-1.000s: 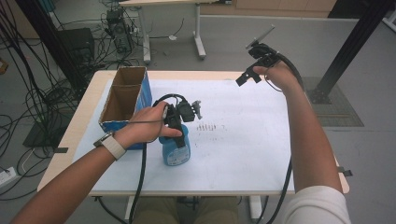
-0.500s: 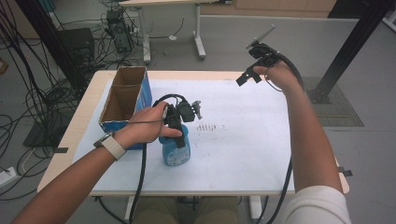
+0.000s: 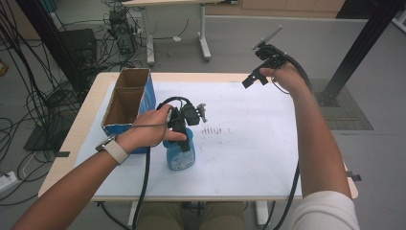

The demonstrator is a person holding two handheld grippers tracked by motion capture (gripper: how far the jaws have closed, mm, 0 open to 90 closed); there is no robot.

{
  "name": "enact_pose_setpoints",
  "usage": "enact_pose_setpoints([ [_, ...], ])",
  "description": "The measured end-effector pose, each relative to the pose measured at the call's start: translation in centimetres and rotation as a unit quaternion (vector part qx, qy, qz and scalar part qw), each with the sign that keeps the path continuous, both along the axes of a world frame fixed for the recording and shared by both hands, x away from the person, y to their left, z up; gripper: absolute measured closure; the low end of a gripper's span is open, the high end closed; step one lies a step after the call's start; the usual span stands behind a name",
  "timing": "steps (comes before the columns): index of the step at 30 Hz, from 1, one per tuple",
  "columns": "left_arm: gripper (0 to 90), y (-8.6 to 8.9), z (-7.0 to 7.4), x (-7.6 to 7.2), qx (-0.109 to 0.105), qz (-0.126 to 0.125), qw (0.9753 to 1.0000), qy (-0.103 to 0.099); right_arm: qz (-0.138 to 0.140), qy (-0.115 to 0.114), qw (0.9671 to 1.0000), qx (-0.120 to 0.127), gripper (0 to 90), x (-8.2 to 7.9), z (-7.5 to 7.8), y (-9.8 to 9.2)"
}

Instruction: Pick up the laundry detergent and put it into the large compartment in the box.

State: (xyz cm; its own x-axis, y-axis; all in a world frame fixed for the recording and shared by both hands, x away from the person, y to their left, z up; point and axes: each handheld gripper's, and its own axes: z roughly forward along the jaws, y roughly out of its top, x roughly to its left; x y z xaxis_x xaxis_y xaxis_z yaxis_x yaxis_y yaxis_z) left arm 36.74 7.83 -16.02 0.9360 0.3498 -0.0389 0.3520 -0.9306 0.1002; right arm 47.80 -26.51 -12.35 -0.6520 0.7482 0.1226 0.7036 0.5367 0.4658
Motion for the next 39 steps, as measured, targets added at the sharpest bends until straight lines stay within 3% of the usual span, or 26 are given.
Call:
enact_pose_setpoints([
  [39,39.0,0.17,-0.04,0.03,-0.004,0.004,1.0,0.002,0.004,-0.002,1.0,-0.002,7.7,0.1,-0.03,0.28],
])
